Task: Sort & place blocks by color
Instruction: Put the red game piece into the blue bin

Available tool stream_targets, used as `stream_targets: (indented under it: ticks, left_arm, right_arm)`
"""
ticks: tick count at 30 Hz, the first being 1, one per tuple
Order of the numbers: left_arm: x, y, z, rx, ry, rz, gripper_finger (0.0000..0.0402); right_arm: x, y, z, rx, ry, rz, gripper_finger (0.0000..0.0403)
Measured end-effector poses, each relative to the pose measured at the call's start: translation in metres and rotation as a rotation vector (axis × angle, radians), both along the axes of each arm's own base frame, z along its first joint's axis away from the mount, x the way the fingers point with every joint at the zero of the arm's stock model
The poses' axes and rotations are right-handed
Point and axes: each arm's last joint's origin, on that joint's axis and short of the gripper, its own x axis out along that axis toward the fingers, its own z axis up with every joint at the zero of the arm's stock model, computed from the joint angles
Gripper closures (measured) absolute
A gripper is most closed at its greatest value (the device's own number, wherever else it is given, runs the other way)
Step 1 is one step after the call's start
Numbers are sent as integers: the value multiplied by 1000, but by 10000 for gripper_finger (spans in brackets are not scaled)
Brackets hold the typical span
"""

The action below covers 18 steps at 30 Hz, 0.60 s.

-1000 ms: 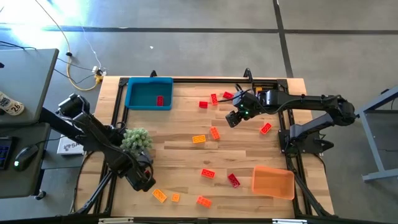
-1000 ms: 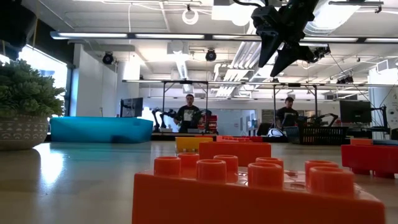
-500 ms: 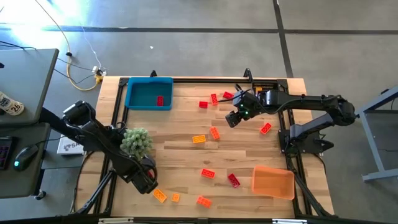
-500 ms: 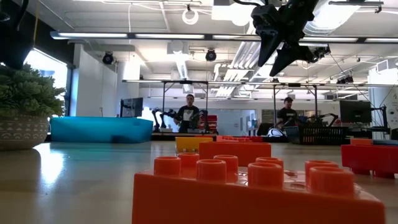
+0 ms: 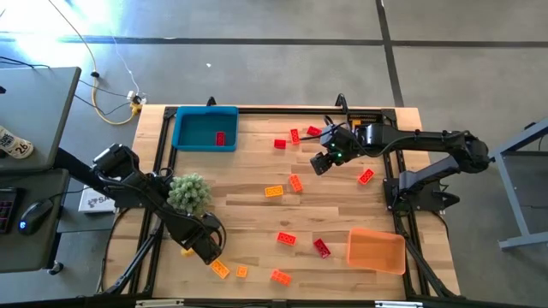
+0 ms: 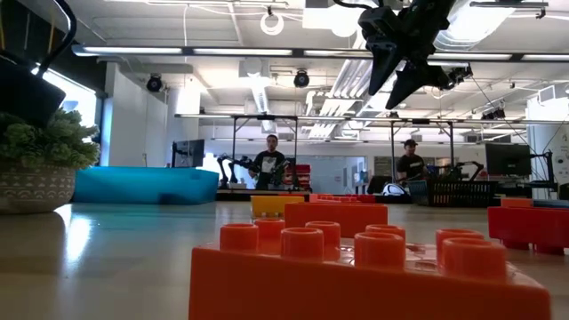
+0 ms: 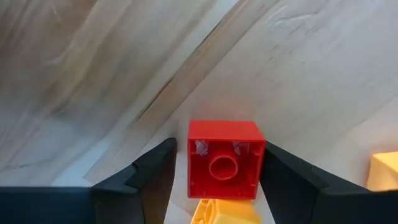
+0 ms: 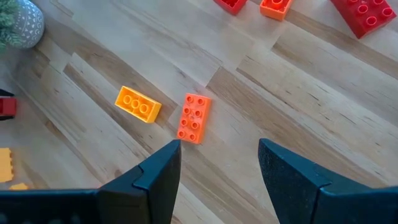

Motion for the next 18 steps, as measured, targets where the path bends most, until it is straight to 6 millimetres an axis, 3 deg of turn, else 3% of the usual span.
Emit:
stream_targets:
  ticks: [9,12,18]
  left_arm:
    - [-1,-1,3,-10,-18,-22,294]
    - [0,-2,6,-20,-33,-29,294]
    - [11,-3,39,-37,-182,-55,294]
  right_arm:
    - [0,0,0,0,0,0,201]
    - [0,0,0,0,0,0,201]
    - [1,0,1,-3,-11,-1,201]
